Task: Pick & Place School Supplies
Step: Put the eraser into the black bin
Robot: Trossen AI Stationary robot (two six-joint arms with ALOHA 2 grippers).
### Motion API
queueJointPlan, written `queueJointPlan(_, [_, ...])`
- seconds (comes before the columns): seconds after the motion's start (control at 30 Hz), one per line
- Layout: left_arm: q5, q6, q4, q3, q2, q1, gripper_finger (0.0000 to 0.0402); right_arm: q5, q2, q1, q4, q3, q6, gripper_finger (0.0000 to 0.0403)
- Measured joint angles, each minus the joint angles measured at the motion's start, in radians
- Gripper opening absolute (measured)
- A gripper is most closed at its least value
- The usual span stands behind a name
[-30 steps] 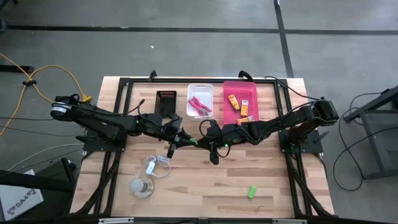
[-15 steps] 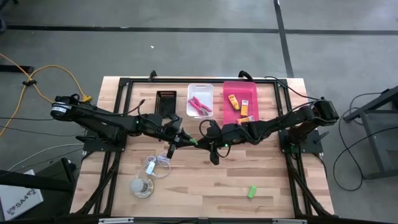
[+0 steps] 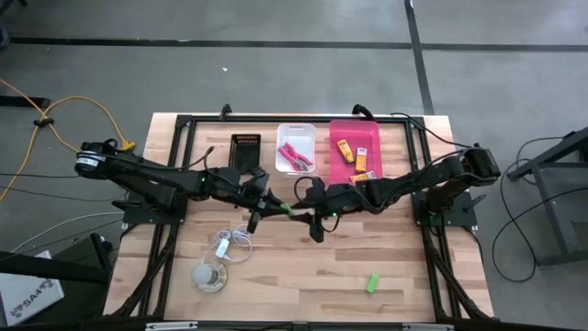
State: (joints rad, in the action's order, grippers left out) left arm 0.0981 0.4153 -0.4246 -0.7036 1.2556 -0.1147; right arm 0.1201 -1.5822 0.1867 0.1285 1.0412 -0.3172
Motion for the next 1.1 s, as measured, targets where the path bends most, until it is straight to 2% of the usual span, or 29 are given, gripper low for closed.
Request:
queueJointPlan(0.23, [-0.004, 0.005, 0.065, 0.000, 0.000, 0.055, 0.0033, 0.061, 0.000, -0.007, -0.161, 0.000, -0.051, 0.0169])
queueJointPlan(0.37, [-0.008, 0.008, 0.126, 0.000, -0.001, 0.115, 0.0033, 0.062, 0.000, -0.014, -0.255, 0.000, -0.096, 0.0171])
queueJointPlan(0.53, [-0.069, 0.012, 0.229, 0.000, -0.003, 0.210, 0.0033, 0.061, 0.000, -0.009, -0.308, 0.000, -0.110, 0.0167])
queueJointPlan(0.8, [-0.117, 0.080, 0.461, 0.000, -0.064, 0.397, 0.0033, 0.056, 0.000, 0.003, -0.310, 0.000, -0.132, 0.0166])
queueJointPlan(1.1, [-0.120, 0.129, 0.641, 0.000, -0.095, 0.685, 0.0034, 0.060, 0.000, 0.003, -0.309, 0.000, -0.133, 0.0166])
